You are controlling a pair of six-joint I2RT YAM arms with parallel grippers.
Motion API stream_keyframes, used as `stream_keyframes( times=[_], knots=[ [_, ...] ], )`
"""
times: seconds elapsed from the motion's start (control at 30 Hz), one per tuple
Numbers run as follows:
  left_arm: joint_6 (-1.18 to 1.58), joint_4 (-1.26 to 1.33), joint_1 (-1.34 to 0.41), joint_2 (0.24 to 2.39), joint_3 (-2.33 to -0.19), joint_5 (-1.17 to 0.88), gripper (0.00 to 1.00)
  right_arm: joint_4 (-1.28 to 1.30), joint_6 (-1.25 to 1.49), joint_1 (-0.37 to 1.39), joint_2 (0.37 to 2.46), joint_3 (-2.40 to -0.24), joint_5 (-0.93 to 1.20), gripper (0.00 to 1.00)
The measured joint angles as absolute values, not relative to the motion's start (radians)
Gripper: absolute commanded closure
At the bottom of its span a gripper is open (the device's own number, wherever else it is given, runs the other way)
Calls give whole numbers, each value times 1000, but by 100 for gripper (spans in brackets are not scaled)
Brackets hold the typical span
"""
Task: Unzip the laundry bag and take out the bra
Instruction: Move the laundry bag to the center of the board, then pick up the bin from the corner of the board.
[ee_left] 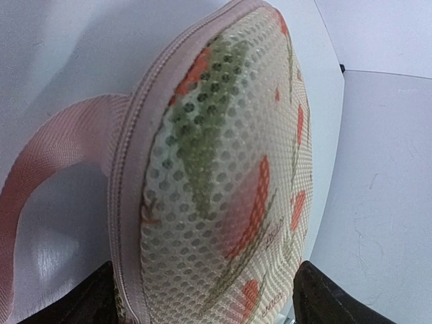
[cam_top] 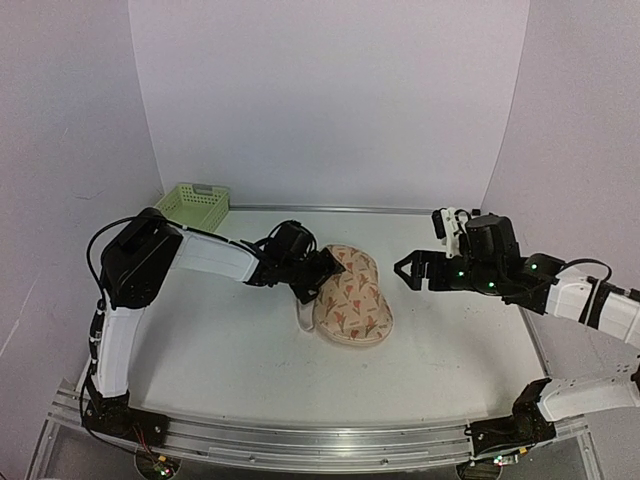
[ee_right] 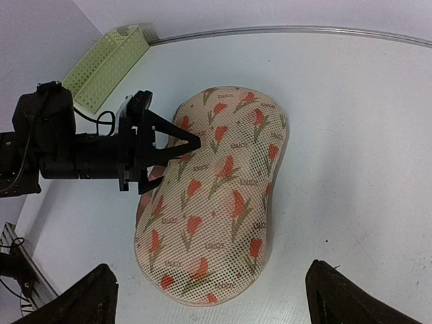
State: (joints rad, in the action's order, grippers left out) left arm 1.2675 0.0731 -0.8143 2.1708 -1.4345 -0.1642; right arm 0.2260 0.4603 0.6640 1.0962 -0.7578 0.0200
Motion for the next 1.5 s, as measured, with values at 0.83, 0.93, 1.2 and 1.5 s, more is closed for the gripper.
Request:
stream_keyframes(
  times=[0.83,0.93,1.2,1.5],
  knots=[
    [810,-337,-629,1770,-1456,-40,2,236,432,664,1126,-816,13,2],
    [685,-427,-559,1769,-1517,14,0,236,426,664,1131,-818,13,2],
    [400,-586,-449,1769,-1682,223,0,232,417,664,1162,-818,15,2],
    [287,-662,-313,1905,-1758,252,5,224,413,664,1178,-829,22,2]
  ],
)
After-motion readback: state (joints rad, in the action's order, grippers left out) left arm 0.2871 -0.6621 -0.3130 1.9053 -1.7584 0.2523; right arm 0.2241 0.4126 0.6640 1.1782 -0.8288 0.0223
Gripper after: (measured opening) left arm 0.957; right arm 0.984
